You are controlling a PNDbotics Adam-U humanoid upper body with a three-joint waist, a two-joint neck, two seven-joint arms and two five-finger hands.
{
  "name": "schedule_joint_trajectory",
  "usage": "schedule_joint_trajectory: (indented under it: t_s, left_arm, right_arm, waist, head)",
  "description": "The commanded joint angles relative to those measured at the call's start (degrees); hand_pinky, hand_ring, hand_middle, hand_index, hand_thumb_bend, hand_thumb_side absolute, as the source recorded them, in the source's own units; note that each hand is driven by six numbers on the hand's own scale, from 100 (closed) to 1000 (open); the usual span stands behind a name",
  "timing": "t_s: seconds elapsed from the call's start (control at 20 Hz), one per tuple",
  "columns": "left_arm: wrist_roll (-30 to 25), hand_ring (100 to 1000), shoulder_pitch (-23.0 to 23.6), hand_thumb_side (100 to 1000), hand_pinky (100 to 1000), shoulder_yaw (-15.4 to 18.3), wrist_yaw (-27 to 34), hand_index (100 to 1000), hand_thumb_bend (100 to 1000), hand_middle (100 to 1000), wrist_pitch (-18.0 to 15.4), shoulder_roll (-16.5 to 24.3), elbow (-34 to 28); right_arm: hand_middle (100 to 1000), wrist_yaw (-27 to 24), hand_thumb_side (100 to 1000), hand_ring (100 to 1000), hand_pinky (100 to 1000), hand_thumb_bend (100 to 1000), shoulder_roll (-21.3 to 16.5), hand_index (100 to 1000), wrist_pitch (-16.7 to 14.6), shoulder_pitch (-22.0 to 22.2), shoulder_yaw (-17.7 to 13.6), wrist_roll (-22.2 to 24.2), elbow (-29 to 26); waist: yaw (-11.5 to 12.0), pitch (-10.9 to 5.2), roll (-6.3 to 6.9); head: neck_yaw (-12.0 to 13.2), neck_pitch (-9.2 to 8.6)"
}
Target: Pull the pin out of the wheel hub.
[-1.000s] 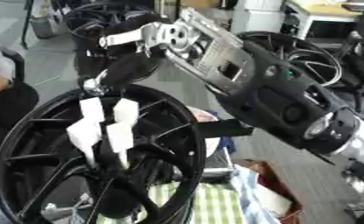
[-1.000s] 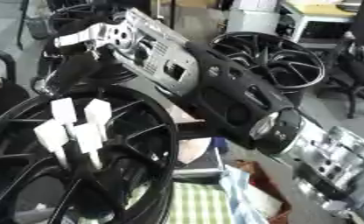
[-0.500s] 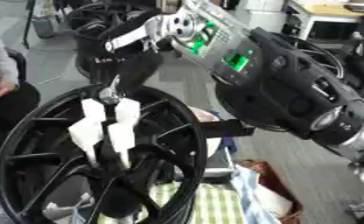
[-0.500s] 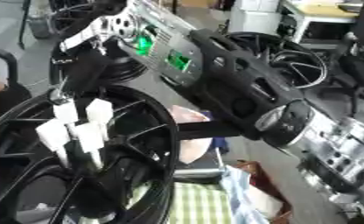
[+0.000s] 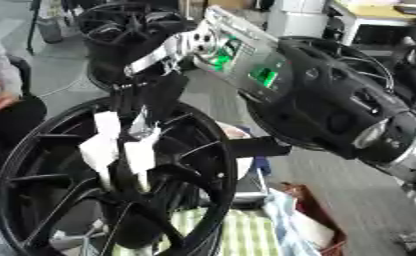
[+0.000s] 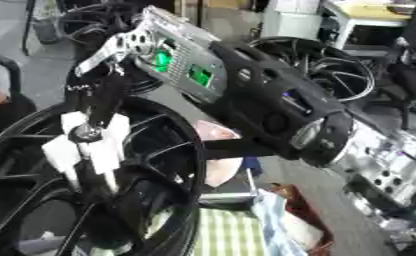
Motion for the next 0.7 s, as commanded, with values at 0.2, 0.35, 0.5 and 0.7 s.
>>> schedule_joint_trajectory:
  t_s: [0.2,0.35,0.5,0.7]
  left_arm:
    - [0.0,901,-0.2,622,831,0.1,-0.1,805,153,789,0.1,0.8,-0.7]
    - [0.0,902,-0.2,624,832,0.1,-0.1,805,152,790,0.1,0.7,-0.7]
    - [-0.1,902,-0.2,623,832,0.1,0.0,805,151,790,0.2,0.7,-0.7]
    - [-0.1,902,-0.2,625,832,0.0,0.0,805,150,790,0.2,0.7,-0.7]
  right_arm:
    - [798,1.0,321,864,841,382,-1.3,875,-1.3,-0.9,0.4,0.6,2.1]
    - [798,1.3,302,863,840,379,-1.4,876,-2.0,-0.6,0.0,0.6,2.6]
    - [801,0.8,283,864,840,379,-1.3,877,-2.2,-0.4,0.2,0.6,3.3]
    - [799,0.3,257,864,839,383,-1.2,876,-2.2,-0.1,0.2,0.6,3.6]
  waist:
    - [-0.1,-0.45,0.39]
    - [-0.1,-0.35,0.4]
    - [-0.1,-0.26,0.42]
    - [-0.1,-0.11,0.43]
  head:
    - [-0.2,0.1]
    - [-0.3,0.12]
    - [-0.2,0.19]
    - [-0.2,0.18]
